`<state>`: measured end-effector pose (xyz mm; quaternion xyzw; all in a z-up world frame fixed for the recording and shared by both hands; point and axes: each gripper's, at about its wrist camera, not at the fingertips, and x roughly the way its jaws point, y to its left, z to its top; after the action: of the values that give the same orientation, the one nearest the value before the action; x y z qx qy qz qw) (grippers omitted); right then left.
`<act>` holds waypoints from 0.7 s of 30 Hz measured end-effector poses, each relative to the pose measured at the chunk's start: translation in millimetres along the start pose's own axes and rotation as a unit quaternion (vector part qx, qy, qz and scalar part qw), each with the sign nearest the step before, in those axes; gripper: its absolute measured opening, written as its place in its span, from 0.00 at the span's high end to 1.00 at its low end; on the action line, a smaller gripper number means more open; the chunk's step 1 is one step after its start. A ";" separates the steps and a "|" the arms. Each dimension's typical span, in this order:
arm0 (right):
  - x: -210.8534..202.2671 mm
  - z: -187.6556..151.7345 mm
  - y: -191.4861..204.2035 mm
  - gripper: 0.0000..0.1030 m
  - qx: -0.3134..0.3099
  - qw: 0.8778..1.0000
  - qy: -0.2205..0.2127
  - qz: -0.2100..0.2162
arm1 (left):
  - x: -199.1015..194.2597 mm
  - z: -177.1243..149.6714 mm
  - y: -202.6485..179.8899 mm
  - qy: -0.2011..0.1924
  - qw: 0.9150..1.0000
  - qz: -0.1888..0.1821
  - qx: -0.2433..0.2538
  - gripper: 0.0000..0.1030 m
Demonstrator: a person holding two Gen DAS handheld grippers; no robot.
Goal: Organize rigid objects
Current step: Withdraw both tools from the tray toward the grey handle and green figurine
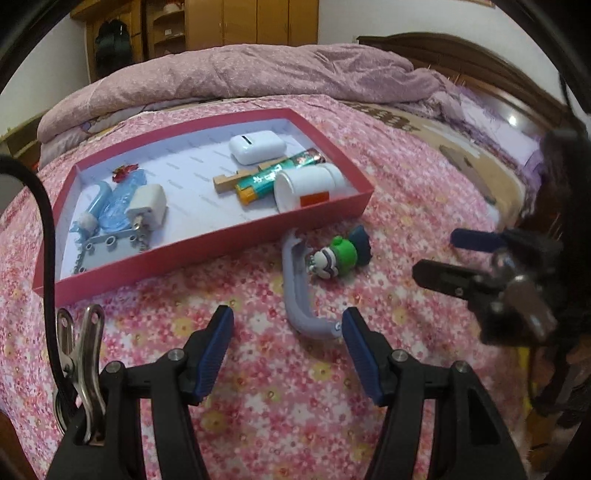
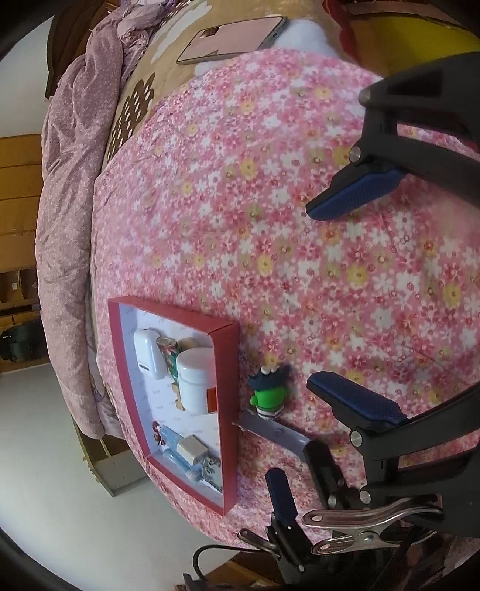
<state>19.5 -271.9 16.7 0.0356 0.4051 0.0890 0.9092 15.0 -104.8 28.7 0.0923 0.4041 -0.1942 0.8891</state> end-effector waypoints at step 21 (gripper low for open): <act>13.9 -3.3 31.5 0.16 -0.034 0.999 0.008 0.023 | -11.7 -19.0 47.5 -0.012 0.996 0.069 -0.047 0.85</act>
<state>21.9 -238.3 8.7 0.0137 0.4086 0.1239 0.9042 15.0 -52.5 25.4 0.0759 0.3949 -0.1140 0.9084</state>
